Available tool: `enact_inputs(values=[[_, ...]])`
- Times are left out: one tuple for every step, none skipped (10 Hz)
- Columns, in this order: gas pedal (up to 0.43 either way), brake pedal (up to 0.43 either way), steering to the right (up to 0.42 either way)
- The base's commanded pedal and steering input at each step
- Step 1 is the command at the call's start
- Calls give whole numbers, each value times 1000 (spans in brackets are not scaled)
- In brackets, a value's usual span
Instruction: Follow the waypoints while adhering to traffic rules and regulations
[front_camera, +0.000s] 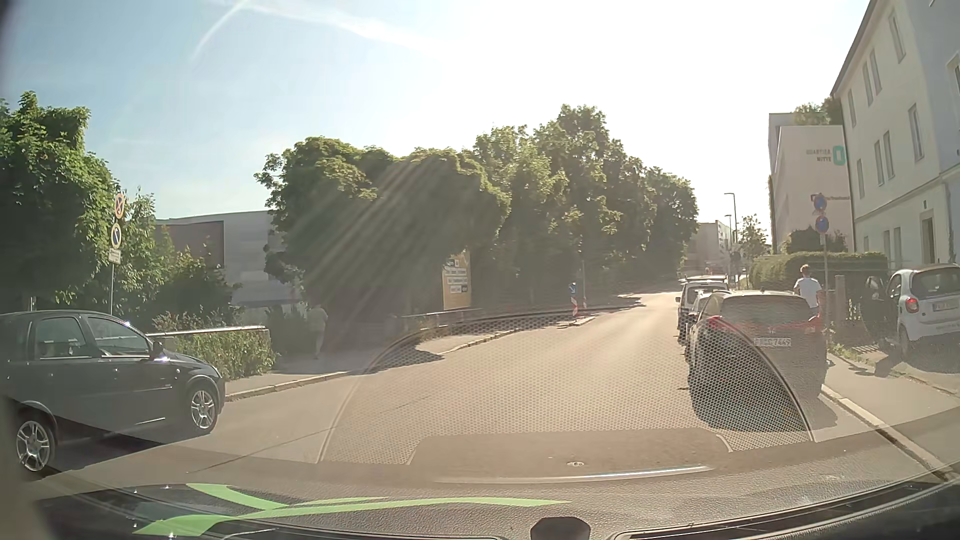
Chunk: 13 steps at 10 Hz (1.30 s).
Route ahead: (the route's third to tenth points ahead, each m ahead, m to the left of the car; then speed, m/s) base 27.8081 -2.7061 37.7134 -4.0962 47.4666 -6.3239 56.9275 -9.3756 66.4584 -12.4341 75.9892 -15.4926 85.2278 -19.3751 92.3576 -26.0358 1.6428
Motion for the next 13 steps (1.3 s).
enact_inputs(values=[[0,0,-285],[0,0,-255],[0,0,-234],[0,0,-201],[0,0,-159],[0,0,-135],[0,0,-118],[0,0,-100],[0,0,-83],[0,0,-71],[0,0,-56],[0,0,-33],[0,0,-8]])
